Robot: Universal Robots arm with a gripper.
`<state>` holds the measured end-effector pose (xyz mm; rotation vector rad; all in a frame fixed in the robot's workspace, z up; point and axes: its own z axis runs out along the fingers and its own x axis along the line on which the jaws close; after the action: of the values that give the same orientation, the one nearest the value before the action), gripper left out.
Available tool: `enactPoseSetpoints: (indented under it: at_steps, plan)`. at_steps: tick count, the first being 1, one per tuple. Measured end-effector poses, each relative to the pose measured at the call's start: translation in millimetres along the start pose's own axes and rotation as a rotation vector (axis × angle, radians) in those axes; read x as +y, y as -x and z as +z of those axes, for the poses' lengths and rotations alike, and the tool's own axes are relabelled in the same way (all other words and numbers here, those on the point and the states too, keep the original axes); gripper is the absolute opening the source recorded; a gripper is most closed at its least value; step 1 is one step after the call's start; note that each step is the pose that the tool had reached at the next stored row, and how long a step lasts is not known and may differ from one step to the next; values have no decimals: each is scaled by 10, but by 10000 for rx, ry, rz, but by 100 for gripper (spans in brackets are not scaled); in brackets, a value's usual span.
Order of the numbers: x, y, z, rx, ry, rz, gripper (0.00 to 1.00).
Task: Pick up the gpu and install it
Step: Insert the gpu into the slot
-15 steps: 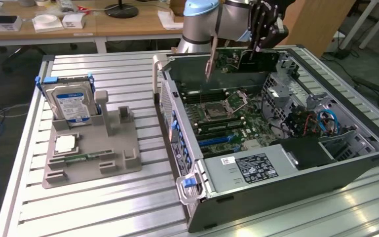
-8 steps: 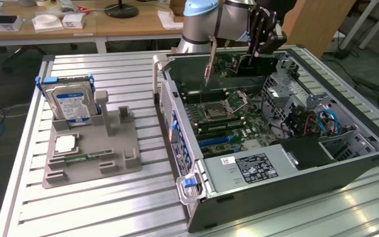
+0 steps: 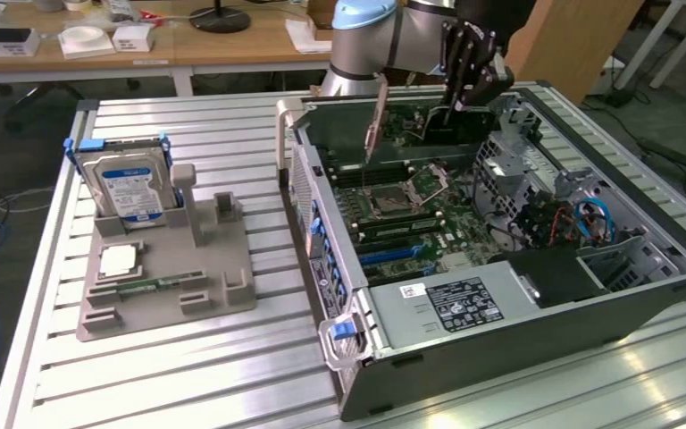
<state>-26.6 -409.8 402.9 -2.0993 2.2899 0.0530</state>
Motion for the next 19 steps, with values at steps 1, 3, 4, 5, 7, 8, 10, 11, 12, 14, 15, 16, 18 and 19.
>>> enactPoseSetpoints:
  at_steps: [1, 3, 4, 5, 7, 8, 10, 11, 12, 14, 15, 16, 18, 19]
  plan:
    - [0, -1, 12, 4, 40, -6, 26]
    - [1, -2, 41, 16, 109, -9, 26]
    - [1, -3, 58, 18, 129, -12, 26]
    - [2, -5, 76, 20, 140, -19, 26]
    - [1, -8, 112, 20, 153, -55, 26]
    - [0, -11, 130, 21, 161, -116, 26]
    - [1, -13, 162, 24, 184, -389, 26]
    - [1, -14, 174, 26, 190, -525, 26]
    - [0, -14, 183, 28, 191, -635, 26]
    - [3, -16, 193, 26, 126, -736, 26]
    - [6, -18, 197, 24, 79, -766, 26]
    - [13, -20, 202, 20, 21, -788, 26]
    - [28, -22, 213, 13, -90, -815, 26]
    - [39, -27, 223, 10, -115, -827, 26]
